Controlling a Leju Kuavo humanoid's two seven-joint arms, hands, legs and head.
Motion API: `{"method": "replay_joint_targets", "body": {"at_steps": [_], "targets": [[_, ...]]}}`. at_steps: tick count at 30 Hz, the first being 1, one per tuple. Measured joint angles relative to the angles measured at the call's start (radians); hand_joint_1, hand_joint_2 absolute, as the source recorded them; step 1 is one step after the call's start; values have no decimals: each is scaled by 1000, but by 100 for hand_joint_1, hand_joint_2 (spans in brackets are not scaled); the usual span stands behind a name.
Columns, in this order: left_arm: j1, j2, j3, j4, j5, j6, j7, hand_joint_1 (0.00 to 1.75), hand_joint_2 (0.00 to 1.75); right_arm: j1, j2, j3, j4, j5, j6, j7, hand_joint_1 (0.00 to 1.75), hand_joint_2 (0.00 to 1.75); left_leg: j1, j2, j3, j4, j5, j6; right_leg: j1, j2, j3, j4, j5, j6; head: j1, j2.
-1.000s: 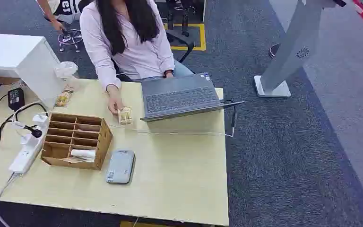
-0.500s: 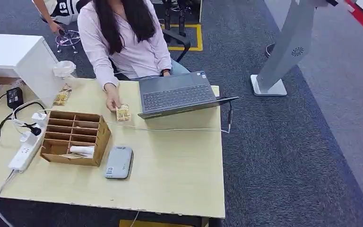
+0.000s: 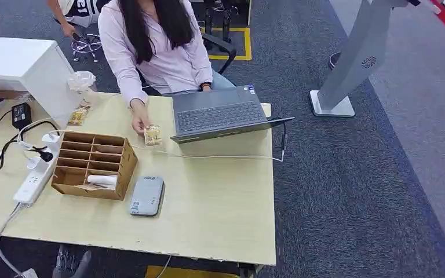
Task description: Pass the card to the sensor for recognition and then transmit it.
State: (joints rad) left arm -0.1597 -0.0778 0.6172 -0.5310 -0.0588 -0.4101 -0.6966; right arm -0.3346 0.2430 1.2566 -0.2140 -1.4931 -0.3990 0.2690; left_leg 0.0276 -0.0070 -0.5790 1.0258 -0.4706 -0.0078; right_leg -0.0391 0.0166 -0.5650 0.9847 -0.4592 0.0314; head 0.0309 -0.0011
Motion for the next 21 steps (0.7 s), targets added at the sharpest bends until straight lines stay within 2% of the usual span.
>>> {"method": "replay_joint_targets", "body": {"at_steps": [5,10,14,18,21], "targets": [[-20,-5,-6,0,-8,0,-6,0,175,-10,3,32,0,-5,24,42,0,175,0,0,-1,0,-1,0,0,0,-1,0,-1,0,0,0],[-23,-9,-18,0,-10,1,-6,0,175,-15,3,47,0,-2,36,55,0,175,0,0,-2,0,-1,0,0,0,-2,0,-1,0,0,0],[-23,-10,-19,0,-10,3,-6,0,175,-17,4,53,0,-2,37,65,0,175,0,0,-3,0,-1,0,0,0,-3,0,-1,0,0,0],[-30,-11,-28,3,-8,23,-6,0,175,-33,10,56,-1,-3,24,115,0,175,0,-1,-3,0,-1,0,0,-1,-3,0,-1,0,0,0],[-32,-13,-35,4,-8,28,-6,0,175,-35,10,57,-3,-2,22,120,0,175,0,-3,-4,0,-1,0,0,-3,-3,0,-1,0,0,0]]}}
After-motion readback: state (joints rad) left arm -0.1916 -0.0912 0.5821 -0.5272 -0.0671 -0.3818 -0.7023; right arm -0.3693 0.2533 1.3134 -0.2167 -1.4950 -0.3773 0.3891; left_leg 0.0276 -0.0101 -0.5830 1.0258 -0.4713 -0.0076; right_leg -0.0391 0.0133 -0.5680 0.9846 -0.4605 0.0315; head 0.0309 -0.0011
